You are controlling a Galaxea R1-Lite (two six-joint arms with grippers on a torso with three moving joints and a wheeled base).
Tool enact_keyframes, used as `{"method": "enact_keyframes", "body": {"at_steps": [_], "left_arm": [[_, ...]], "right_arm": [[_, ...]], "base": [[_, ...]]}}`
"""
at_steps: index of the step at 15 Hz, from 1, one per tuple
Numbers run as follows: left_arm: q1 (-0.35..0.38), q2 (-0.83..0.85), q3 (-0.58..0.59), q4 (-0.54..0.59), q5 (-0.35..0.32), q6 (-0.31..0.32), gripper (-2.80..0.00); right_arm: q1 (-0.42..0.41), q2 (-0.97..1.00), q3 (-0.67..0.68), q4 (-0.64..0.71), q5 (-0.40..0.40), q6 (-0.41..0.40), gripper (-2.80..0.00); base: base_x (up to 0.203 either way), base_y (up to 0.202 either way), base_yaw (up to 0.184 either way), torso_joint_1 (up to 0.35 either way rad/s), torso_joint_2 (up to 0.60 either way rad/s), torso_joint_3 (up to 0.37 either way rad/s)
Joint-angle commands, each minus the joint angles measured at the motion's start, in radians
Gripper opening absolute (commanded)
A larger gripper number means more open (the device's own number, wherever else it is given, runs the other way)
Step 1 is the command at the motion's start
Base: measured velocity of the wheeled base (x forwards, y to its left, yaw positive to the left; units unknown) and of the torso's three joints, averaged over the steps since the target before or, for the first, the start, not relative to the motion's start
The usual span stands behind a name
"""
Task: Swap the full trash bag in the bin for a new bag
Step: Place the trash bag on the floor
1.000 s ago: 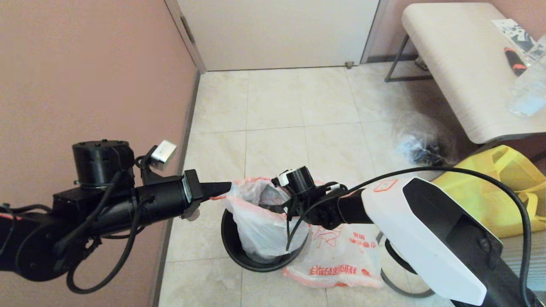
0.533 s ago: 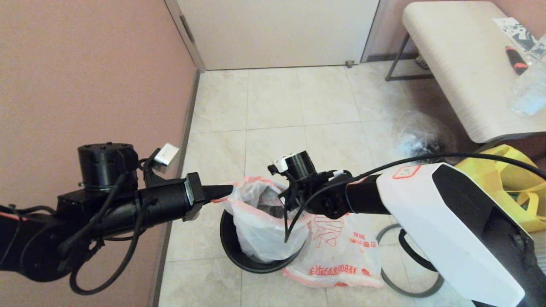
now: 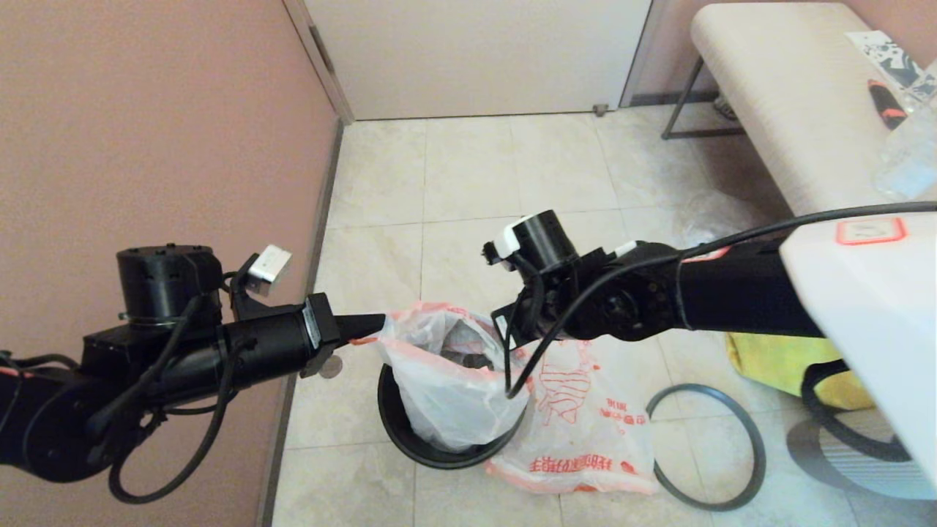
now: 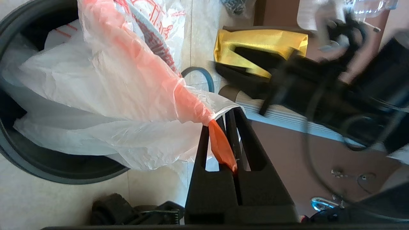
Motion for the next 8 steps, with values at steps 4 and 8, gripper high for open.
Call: {"method": "enact_keyframes", "body": {"at_steps": [4, 8], "left_arm": [[0.001, 0.001, -0.107, -0.005, -0.003, -0.001, -2.80], [-0.022, -0.073, -0.252, 0.051, -0.003, -0.002, -2.80]], "right_arm": [[-0.037, -0.467, 0.466, 0.007, -0.037, 0.118, -2.80], [-0.099, -0.829, 0.817, 0.010, -0.049, 0.158, -2.80]], "base": [[0.000, 0.000, 0.000, 0.000, 0.00, 0.000], [0.000, 0.000, 0.000, 0.000, 0.00, 0.000]]}}
